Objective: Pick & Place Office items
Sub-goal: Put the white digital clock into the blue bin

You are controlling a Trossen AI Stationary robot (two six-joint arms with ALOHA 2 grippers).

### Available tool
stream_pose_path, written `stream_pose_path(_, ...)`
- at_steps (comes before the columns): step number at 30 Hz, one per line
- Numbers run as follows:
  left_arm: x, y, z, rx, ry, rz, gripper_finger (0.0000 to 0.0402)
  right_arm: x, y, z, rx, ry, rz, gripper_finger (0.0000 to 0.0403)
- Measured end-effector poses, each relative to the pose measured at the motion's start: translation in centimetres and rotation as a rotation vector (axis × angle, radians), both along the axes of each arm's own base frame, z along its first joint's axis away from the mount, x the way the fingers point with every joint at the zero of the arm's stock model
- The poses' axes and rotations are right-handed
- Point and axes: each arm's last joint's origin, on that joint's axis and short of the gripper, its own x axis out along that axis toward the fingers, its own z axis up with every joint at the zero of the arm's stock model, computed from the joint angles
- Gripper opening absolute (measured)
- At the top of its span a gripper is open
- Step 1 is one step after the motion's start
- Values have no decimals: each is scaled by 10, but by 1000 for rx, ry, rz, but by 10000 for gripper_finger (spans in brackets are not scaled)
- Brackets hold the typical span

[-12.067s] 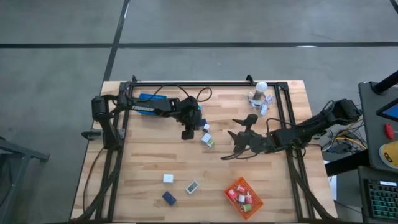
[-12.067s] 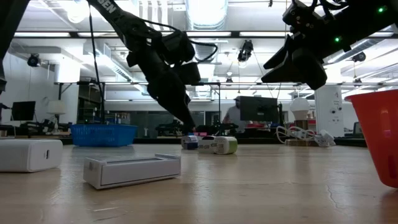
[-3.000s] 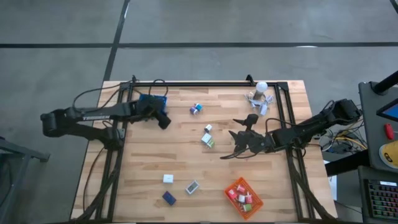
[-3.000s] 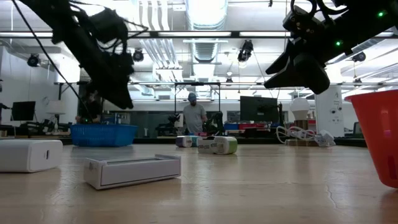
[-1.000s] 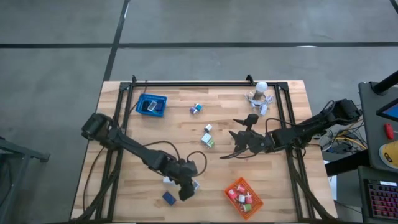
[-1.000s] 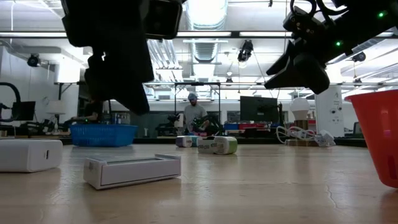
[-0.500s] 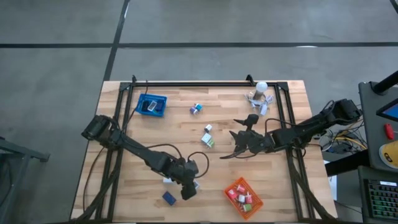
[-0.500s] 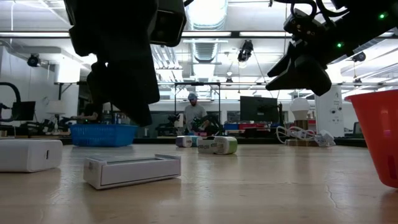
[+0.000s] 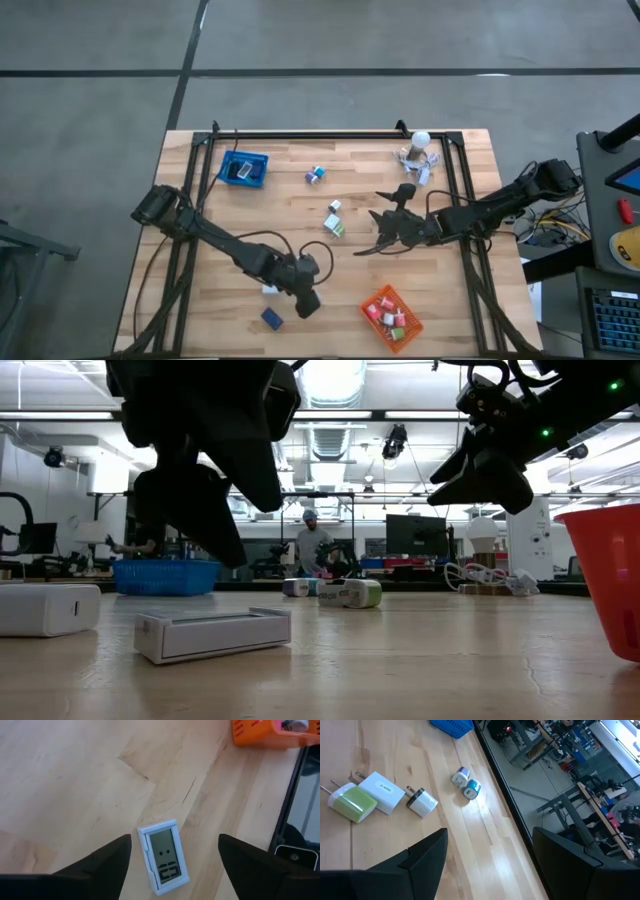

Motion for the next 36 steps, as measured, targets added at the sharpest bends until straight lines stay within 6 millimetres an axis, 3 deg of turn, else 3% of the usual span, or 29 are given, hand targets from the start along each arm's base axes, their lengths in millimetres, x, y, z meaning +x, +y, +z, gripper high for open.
stream_pose_path(12,4,-7,-26,-6,80,4,307,-1,0,-1,-4,18,-2,286)
stream_pose_path(36,8,-22,-43,39,138,-26,307,-1,0,-1,2,11,-8,286)
